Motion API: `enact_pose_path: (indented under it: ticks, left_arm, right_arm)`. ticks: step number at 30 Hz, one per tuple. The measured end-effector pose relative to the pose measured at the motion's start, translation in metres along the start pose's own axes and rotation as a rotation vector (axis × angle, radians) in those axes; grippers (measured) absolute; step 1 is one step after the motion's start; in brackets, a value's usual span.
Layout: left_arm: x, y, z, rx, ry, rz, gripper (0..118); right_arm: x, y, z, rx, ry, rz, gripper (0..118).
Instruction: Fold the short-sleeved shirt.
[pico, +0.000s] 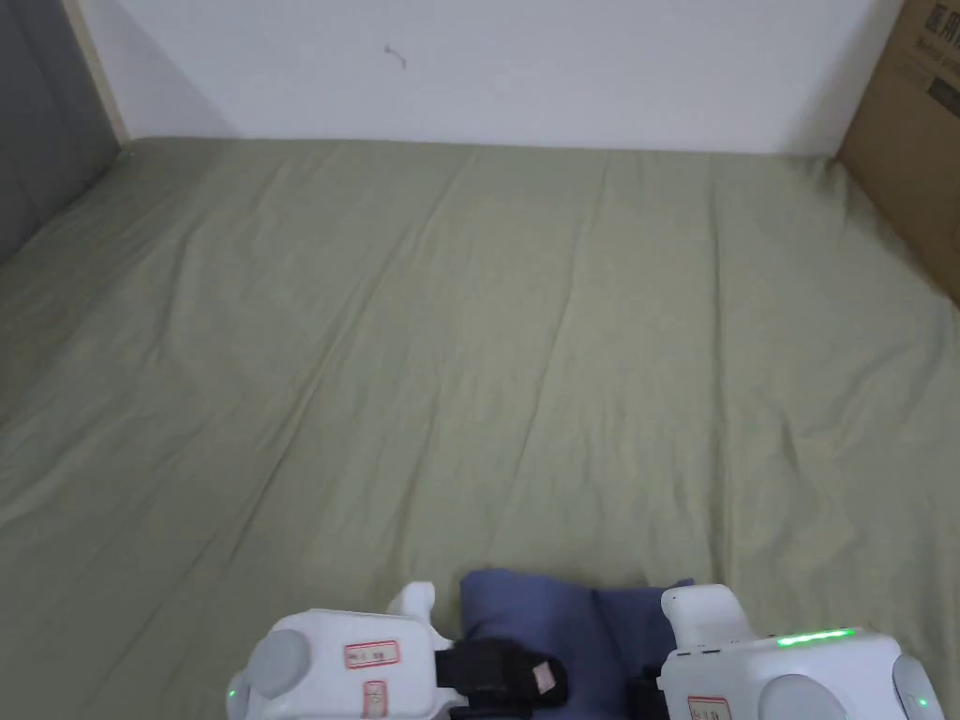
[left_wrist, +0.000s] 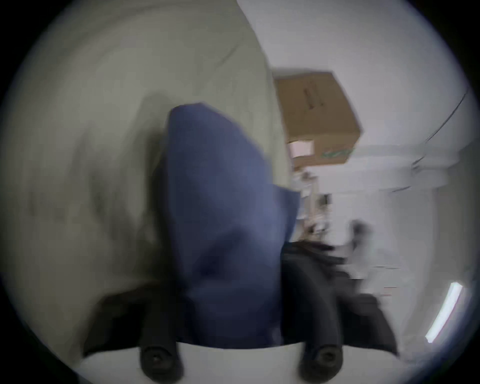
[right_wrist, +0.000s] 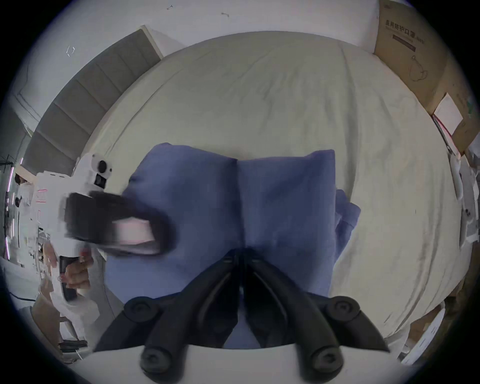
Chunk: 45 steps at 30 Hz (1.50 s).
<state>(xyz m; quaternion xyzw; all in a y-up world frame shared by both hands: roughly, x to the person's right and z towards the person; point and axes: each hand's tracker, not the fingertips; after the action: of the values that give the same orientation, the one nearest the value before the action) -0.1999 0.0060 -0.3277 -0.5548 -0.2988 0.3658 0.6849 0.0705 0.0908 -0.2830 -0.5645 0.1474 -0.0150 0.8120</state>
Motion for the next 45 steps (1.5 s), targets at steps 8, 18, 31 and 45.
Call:
enact_pose_path:
  ticks: [8, 18, 31, 45]
  left_arm:
    - [-0.013, 0.01, 0.037, -0.025, -0.068, 0.035, 28]
    - [-0.057, 0.072, 0.21, 0.084, 0.432, -0.064, 28]
    - [-0.095, 0.127, 0.311, 0.011, 1.402, -0.241, 46]
    - [-0.009, 0.089, 0.311, 0.289, 1.037, -0.145, 0]
  right_arm:
    - [-0.013, 0.008, 0.019, 0.016, -0.003, 0.013, 3]
    - [-0.02, 0.027, 0.024, 0.064, -0.017, 0.018, 3]
    - [-0.021, 0.031, 0.011, 0.025, -0.026, 0.023, 3]
    - [-0.015, 0.024, 0.025, 0.055, -0.026, 0.017, 3]
